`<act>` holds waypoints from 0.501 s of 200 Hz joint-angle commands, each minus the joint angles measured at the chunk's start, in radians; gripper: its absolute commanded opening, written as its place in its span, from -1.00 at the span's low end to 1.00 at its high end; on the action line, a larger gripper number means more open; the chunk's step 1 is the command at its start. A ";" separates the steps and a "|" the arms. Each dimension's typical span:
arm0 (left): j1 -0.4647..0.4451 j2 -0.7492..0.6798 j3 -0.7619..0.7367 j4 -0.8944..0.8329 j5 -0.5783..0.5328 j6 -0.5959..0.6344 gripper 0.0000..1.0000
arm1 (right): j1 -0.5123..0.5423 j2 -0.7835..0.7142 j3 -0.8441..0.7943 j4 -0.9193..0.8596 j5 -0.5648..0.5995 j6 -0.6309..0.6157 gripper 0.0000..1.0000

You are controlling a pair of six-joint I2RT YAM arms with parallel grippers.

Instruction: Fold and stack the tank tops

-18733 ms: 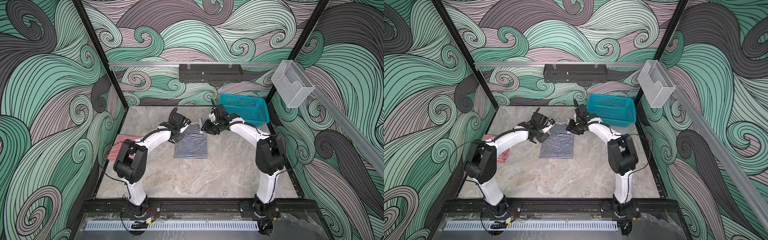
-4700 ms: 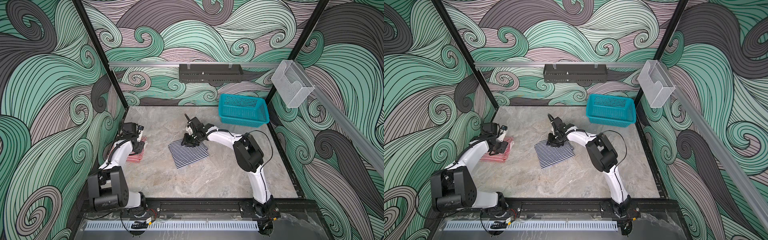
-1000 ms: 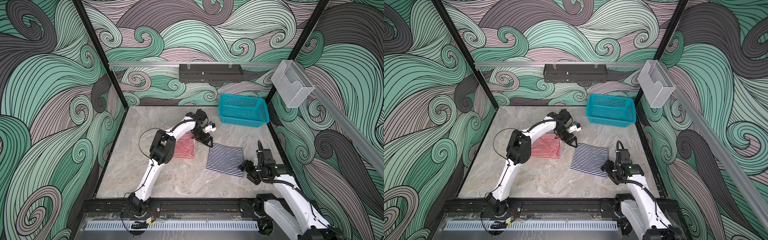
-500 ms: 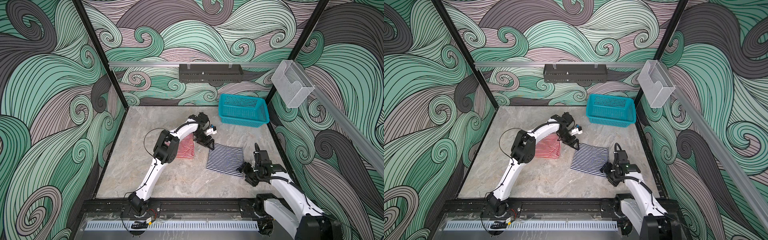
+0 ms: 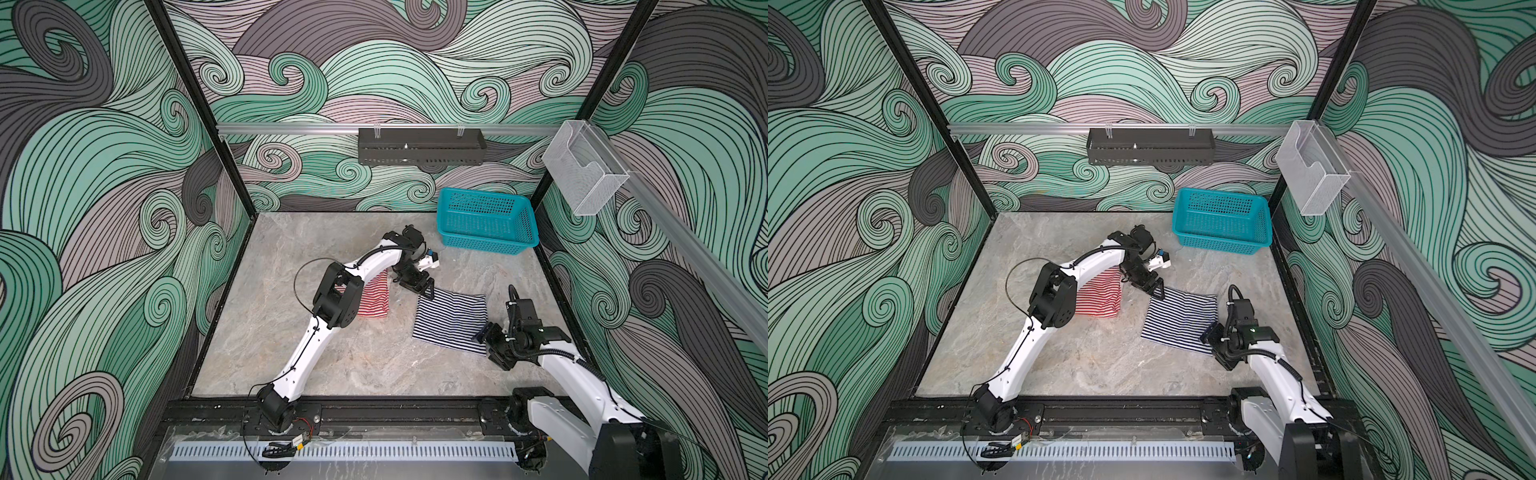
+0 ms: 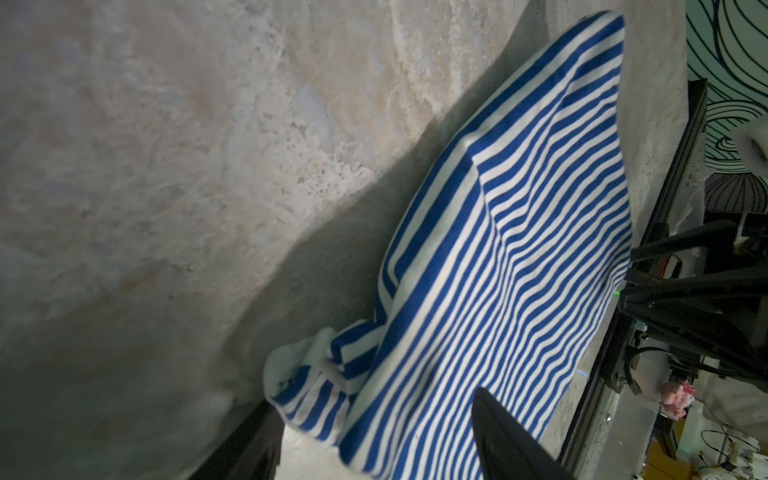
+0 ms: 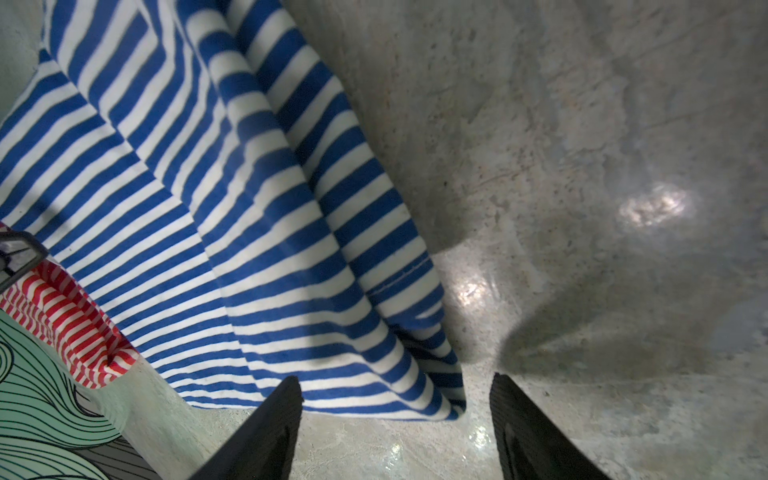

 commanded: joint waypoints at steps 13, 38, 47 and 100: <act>-0.015 0.052 0.014 -0.026 -0.041 -0.002 0.28 | -0.006 0.007 -0.005 0.002 0.033 0.014 0.42; -0.015 0.056 0.013 -0.025 -0.037 -0.002 -0.09 | -0.006 0.029 -0.008 0.020 0.040 0.017 0.39; -0.016 0.058 0.014 -0.025 -0.035 -0.002 -0.20 | -0.006 0.038 -0.010 0.027 0.041 0.018 0.38; -0.016 0.060 0.014 -0.022 -0.039 -0.001 -0.54 | -0.006 0.073 -0.011 0.040 0.068 0.019 0.27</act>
